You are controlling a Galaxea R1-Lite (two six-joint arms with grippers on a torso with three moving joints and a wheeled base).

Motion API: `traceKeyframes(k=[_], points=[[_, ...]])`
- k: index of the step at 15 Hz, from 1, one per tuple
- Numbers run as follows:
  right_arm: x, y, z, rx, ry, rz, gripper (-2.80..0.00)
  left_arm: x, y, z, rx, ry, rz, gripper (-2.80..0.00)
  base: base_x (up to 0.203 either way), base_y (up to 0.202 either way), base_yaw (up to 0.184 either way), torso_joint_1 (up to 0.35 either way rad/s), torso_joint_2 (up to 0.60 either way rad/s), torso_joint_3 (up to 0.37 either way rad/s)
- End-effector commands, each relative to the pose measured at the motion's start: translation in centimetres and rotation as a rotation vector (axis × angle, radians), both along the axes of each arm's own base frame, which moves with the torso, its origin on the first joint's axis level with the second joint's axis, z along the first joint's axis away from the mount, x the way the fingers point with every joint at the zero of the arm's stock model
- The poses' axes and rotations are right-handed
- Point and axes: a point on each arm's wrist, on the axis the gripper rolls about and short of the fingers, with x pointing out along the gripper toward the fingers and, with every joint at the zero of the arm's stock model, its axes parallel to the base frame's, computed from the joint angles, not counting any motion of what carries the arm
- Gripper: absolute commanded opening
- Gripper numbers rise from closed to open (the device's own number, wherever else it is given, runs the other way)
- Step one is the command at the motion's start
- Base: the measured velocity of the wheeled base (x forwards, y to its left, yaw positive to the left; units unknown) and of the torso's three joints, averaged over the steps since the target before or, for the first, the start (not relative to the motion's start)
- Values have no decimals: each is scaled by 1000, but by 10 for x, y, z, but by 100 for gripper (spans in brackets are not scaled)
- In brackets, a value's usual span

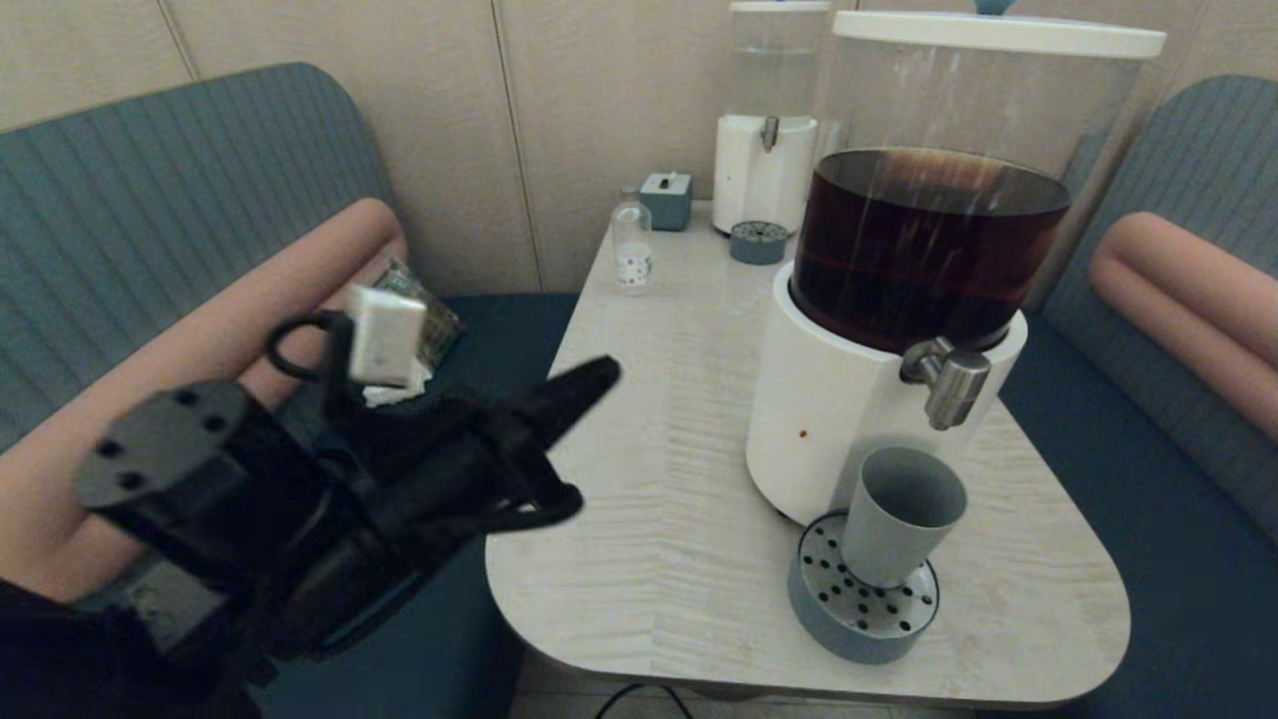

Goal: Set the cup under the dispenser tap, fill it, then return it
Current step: Turn on the faucet

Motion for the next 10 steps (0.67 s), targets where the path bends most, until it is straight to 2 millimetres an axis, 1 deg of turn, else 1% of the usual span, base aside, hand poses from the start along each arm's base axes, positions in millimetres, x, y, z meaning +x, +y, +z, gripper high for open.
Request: traceKeyframes(k=[1, 3, 4, 5, 7, 10], points=[[0, 0, 0, -1, -1, 1, -280, -11, 46, 33, -90, -106, 174, -280, 0, 0, 0, 0, 0, 0], [0, 0, 0, -1, -1, 1, -280, -14, 85, 48, -124, -165, 350, -280, 0, 0, 0, 0, 0, 0], [0, 0, 0, -1, 0, 1, -280, -20, 104, 55, -135, -202, 433, -280, 0, 0, 0, 0, 0, 0], [0, 0, 0, -1, -1, 1, -280, -33, 120, 62, -145, -245, 506, -280, 0, 0, 0, 0, 0, 0], [0, 0, 0, -1, 0, 1, -280, -58, 136, 66, -152, -294, 588, -280, 0, 0, 0, 0, 0, 0], [0, 0, 0, -1, -1, 1, -280, -97, 142, 71, -177, -372, 621, -280, 0, 0, 0, 0, 0, 0]])
